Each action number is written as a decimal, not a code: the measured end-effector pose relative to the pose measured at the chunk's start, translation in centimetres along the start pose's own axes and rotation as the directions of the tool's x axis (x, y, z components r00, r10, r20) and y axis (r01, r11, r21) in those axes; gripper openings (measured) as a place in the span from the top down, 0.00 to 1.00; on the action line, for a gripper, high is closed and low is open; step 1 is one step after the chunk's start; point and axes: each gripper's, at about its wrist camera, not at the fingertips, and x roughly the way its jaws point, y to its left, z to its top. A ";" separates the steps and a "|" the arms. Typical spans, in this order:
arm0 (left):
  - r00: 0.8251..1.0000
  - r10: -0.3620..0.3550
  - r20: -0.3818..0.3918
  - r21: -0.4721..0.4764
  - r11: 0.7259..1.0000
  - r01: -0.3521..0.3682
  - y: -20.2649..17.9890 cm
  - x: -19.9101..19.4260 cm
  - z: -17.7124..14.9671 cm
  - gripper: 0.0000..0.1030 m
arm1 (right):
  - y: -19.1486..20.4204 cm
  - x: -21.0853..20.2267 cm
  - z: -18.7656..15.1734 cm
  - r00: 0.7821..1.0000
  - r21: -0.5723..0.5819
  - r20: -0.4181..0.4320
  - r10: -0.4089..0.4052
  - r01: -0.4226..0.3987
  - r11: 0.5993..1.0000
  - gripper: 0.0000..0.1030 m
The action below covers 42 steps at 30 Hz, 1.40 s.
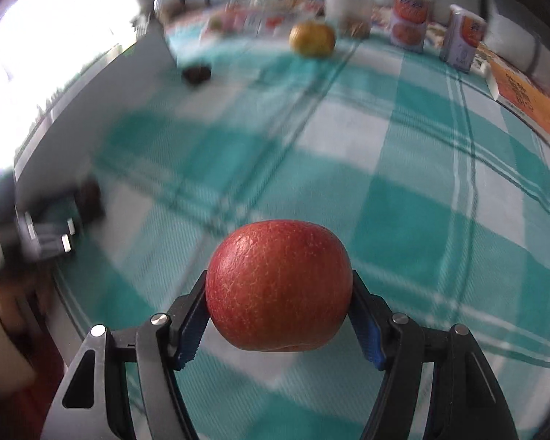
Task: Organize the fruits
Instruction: 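Lower the red apple back onto the sheet and open the right tool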
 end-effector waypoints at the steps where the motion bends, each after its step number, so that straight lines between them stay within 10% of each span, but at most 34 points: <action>1: 1.000 0.000 0.000 0.000 1.000 0.000 0.0 0.0 0.0 0.08 | 0.2 0.2 -0.1 1.000 -0.016 -0.012 -0.008 0.007 1.000 0.33; 22: 1.000 -0.001 0.001 0.001 1.000 0.001 0.0 0.0 0.0 0.08 | 1.5 -1.0 -0.2 0.965 0.150 0.260 -0.035 -0.005 0.989 0.30; 35: 1.000 -0.002 0.001 0.002 1.000 0.002 0.1 0.0 -0.1 0.08 | 2.1 0.3 -0.2 0.962 0.197 0.266 -0.059 0.005 0.980 0.29; 42: 1.000 -0.002 0.002 0.002 1.000 0.002 0.1 0.0 -0.1 0.08 | 2.6 -1.9 -4.6 0.942 0.213 0.313 -0.121 0.055 0.976 0.03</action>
